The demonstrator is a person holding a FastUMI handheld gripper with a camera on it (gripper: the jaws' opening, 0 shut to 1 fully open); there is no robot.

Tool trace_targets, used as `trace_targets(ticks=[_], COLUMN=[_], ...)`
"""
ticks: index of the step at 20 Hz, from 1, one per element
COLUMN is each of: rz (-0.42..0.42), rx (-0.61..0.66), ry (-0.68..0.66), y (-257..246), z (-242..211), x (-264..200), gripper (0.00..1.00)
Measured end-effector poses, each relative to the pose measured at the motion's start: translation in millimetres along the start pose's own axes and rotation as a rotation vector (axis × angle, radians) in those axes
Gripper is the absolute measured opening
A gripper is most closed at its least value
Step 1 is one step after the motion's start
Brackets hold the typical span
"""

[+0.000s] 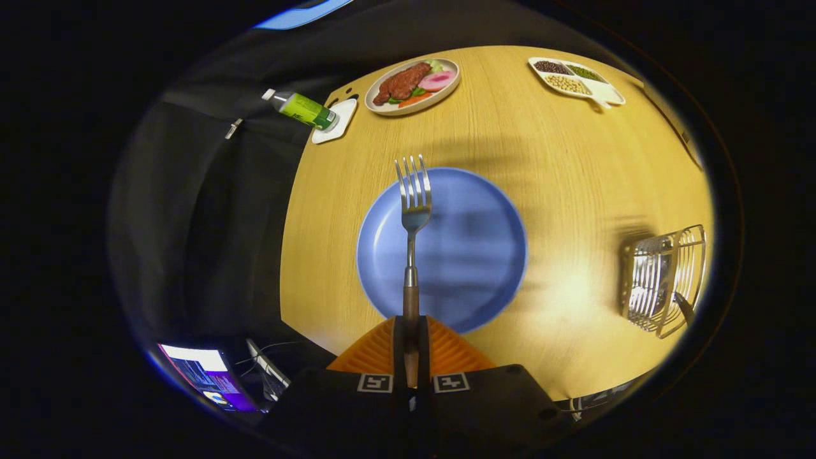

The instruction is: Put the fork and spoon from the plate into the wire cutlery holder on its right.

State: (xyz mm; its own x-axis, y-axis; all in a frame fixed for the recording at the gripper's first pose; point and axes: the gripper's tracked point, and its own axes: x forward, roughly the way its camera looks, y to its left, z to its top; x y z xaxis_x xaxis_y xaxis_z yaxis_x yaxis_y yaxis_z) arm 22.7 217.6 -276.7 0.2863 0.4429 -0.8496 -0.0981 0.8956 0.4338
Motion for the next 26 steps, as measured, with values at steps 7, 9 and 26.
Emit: trace_targets(ticks=[7, 9, 26], rz=[-0.064, -0.114, -0.377], rx=[-0.097, -0.128, -0.347], ry=[-0.054, -0.038, 0.556], y=[-40, -63, -194], z=[-6, -11, -18], x=[-75, -99, -211], gripper=[0.08, 0.08, 0.08])
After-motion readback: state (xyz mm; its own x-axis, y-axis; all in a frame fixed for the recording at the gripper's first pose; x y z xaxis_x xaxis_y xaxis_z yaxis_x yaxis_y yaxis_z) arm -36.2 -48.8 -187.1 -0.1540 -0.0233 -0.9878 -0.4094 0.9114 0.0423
